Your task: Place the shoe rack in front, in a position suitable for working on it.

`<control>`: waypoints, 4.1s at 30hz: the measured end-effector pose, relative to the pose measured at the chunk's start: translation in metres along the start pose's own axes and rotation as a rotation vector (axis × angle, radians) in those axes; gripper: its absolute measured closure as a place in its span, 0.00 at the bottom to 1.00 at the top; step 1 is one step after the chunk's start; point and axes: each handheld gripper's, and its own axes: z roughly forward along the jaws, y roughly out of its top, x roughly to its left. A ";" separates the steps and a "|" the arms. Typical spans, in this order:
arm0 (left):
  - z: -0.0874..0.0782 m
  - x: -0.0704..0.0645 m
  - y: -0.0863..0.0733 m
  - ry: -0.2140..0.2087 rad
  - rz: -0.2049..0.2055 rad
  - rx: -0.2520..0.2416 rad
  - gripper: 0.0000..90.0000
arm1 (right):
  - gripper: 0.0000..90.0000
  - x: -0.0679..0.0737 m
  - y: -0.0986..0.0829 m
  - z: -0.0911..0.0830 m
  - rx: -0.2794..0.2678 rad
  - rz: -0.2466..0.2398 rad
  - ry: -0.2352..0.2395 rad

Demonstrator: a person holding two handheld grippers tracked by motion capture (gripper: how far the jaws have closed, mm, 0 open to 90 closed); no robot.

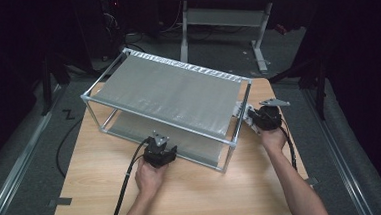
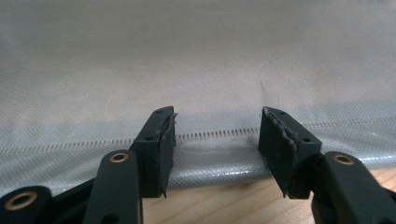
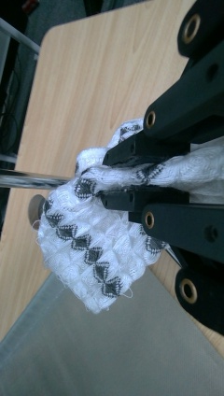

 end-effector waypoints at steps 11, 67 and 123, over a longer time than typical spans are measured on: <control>0.000 0.000 0.000 -0.001 0.003 0.001 0.52 | 0.90 0.008 0.027 -0.018 -0.066 -0.047 0.007; -0.001 -0.001 0.000 0.005 0.010 -0.004 0.52 | 0.90 -0.001 -0.007 0.040 0.089 0.098 -0.003; -0.001 -0.001 0.000 0.004 0.010 -0.001 0.52 | 0.90 0.000 0.021 -0.015 -0.023 -0.031 0.008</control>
